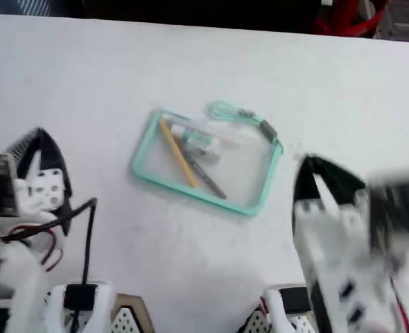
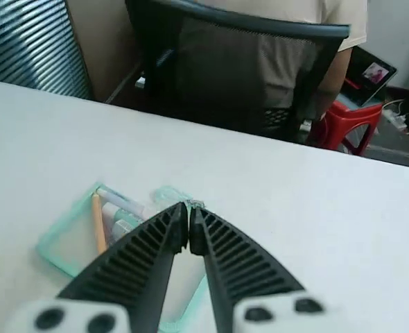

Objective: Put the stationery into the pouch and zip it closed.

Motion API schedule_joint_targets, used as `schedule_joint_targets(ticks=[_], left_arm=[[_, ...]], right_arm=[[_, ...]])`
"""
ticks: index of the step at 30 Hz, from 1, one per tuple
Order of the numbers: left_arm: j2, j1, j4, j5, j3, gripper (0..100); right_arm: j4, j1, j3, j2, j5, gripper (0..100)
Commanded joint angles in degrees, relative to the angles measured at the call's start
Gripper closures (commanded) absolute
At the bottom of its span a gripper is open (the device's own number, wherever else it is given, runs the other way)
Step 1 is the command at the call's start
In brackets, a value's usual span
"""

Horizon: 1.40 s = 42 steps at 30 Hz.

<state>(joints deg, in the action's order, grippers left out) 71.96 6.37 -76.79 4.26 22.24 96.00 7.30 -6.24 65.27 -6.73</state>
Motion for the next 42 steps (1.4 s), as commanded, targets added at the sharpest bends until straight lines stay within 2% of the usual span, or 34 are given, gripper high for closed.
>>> schedule_joint_targets(ticks=[1, 3, 5, 10, 15, 19, 26, 33, 39, 42], left_arm=[[10.51, -0.22, 5.01, 0.35, 13.54, 98], [15.96, -0.22, 6.07, 0.44, 19.16, 98], [21.32, -0.31, 8.44, 0.44, 25.85, 98], [33.71, -0.13, 20.57, 0.44, 45.89, 98], [32.48, 1.71, 30.51, 0.00, 56.53, 98], [32.57, 1.27, 33.23, -0.09, 61.27, 98], [32.57, 1.19, 41.23, 0.26, 74.29, 97], [32.48, 1.71, 31.91, 0.44, 74.81, 97], [32.48, 1.63, 26.99, 0.35, 74.81, 97], [32.48, 1.54, 21.27, 0.35, 74.81, 97]], right_arm=[[-3.74, -5.85, 6.15, 10.33, 0.18, 97.9], [-6.29, -8.57, 12.13, 14.64, -1.32, 97.9], [-10.42, -8.31, 20.22, 17.45, -3.16, 97.8], [-21.76, -6.64, 41.58, 24.66, -3.34, 97.8], [-28.62, -6.55, 54.68, 39.52, -3.34, 97.8], [-30.64, -6.55, 56.79, 35.65, -3.34, 97.8], [-38.90, -6.20, 69.71, 37.93, -3.34, 97.4], [-46.46, -6.20, 81.93, 37.93, -3.78, 97.4], [-46.64, -6.20, 94.07, 37.93, -3.34, 97.8], [-43.21, -6.11, 98.99, 37.93, -3.34, 97.5]])
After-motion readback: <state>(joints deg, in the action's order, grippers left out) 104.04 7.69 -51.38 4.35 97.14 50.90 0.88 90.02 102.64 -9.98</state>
